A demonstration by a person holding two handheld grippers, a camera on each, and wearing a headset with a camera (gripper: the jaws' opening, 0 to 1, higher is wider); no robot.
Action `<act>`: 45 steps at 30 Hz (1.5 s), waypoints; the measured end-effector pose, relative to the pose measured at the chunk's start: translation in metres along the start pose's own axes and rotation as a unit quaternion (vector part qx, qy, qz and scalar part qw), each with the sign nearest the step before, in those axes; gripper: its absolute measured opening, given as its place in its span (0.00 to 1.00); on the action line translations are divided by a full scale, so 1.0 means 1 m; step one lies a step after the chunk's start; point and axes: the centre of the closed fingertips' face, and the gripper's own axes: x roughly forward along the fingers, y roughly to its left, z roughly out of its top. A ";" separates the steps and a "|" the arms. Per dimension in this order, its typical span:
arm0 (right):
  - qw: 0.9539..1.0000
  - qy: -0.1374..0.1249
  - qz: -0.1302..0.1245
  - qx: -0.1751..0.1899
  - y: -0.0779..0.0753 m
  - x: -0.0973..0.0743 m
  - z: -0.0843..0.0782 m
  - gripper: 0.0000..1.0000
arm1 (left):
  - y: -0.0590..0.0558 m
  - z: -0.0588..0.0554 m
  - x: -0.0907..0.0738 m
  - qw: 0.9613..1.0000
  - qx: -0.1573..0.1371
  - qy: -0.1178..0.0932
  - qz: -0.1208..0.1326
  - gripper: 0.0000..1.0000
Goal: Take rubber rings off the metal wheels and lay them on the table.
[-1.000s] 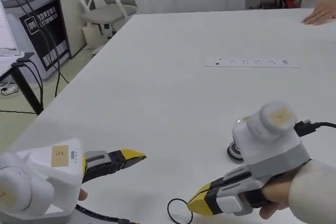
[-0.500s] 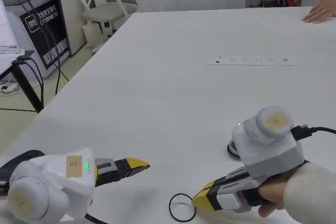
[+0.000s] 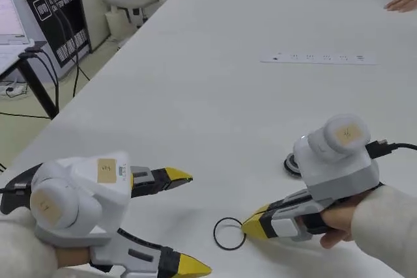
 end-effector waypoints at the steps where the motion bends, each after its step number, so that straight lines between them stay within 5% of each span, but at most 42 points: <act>1: 1.000 0.000 0.000 0.001 0.000 0.000 0.000 0.00 | 0.000 0.001 0.001 1.000 0.000 -0.001 -0.001 0.77; 15: 1.000 0.000 -0.005 -0.019 -0.003 -0.006 0.002 0.05 | 0.004 0.009 0.012 1.000 -0.002 -0.014 -0.021 0.77; 28: 0.997 -0.012 0.000 -0.074 0.010 -0.027 0.006 0.26 | 0.010 0.015 0.014 1.000 -0.003 -0.014 -0.019 0.77; 40: 0.988 -0.060 0.012 -0.141 0.020 -0.071 0.016 0.40 | 0.015 0.031 0.015 1.000 -0.005 -0.023 -0.018 0.77; 45: 0.985 -0.086 -0.003 -0.149 0.019 -0.095 0.020 0.40 | 0.018 0.041 0.019 0.999 0.002 -0.029 -0.023 0.77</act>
